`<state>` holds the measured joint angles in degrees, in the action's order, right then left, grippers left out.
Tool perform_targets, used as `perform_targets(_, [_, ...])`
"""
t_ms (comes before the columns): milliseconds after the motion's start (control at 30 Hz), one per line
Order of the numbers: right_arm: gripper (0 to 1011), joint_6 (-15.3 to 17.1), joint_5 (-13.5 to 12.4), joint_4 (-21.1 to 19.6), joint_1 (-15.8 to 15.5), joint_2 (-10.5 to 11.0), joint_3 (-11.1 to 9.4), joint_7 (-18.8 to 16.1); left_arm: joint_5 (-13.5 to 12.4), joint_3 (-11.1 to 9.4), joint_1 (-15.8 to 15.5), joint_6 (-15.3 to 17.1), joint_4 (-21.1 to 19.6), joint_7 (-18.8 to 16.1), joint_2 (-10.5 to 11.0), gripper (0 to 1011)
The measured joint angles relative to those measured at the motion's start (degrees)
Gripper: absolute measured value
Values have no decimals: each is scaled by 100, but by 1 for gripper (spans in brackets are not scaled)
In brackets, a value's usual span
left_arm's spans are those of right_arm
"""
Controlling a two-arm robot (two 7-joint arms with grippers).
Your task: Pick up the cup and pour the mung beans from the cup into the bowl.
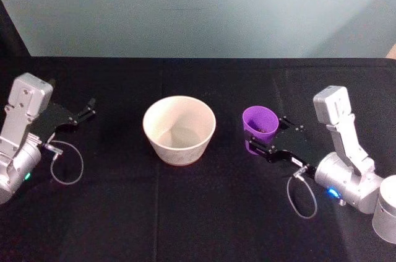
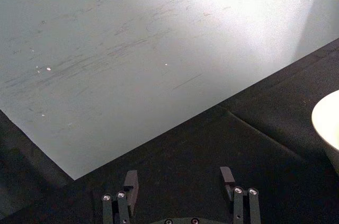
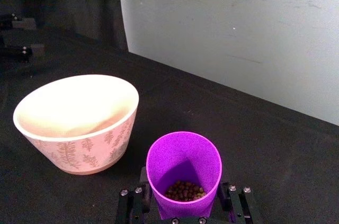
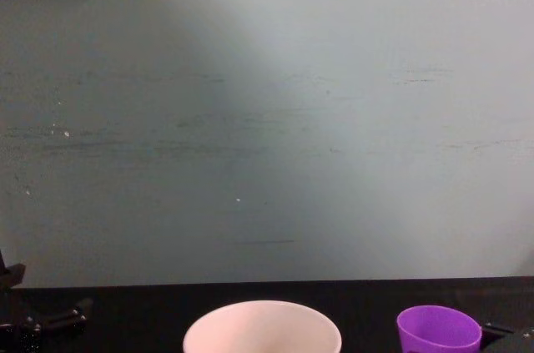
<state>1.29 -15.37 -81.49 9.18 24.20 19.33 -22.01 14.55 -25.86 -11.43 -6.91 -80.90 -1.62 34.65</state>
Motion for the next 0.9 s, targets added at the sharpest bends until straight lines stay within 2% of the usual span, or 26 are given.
perform_targets(267, [718,-33,-153,-235,-152,-26,-212,-19,0,0,0,0,0,0,0,1000])
perform_targets(433, [718,88,-294,-420,-175,-17,-319,-41,0,0,0,0,0,0,0,1000])
perform_targets(567, [718,293,-443,-592,-140,3,-392,-51,0,0,0,0,0,0,0,1000])
perform_targets(800, [718,965,-873,-923,82,115,-465,-134,0,0,0,0,0,0,0,1000])
perform_targets(900, [718,1109,-944,-985,156,160,-460,-135,0,0,0,0,0,0,0,1000])
